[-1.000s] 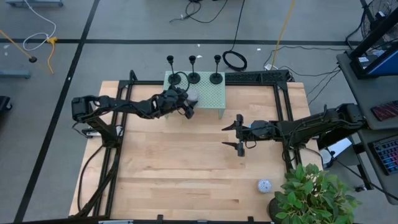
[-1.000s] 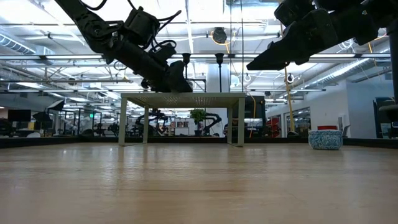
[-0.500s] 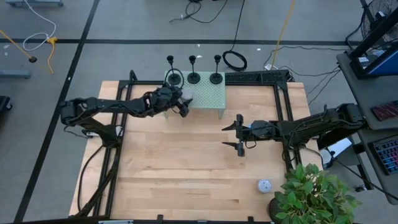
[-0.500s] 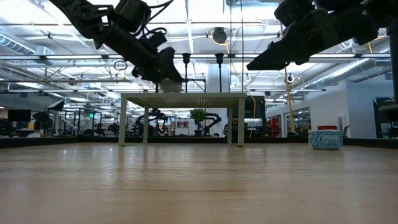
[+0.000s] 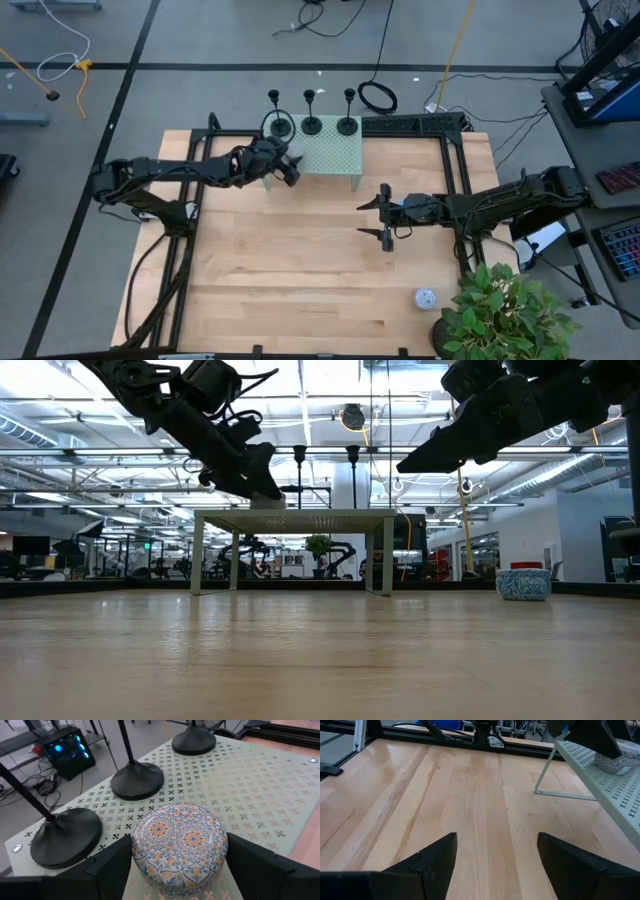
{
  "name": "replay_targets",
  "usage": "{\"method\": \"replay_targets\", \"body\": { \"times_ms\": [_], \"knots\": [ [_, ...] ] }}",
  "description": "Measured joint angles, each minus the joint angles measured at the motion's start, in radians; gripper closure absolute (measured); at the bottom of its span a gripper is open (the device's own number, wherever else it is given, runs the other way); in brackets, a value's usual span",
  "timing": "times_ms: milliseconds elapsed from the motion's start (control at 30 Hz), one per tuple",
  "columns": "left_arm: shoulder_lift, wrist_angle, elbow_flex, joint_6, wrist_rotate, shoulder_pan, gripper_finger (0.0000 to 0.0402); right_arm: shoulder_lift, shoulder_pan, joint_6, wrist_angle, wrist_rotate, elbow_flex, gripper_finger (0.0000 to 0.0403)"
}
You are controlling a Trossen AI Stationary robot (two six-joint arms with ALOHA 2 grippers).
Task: Pick & Place candle stick holders
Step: Put the light blue patterned scented candle on the shelf
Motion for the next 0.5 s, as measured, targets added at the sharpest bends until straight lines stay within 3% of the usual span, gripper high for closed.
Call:
{"method": "replay_targets", "body": {
  "times_ms": [200, 500],
  "knots": [
    [-0.032, -0.073, -0.001, 0.001, -0.027, 0.000, 0.0078, 0.000, 0.000, 0.000, 0.000, 0.000, 0.000, 0.0135],
    [-0.065, -0.179, -0.005, -0.023, -0.033, 0.000, 0.0108, 0.000, 0.000, 0.000, 0.000, 0.000, 0.000, 0.0135]
  ]
}}
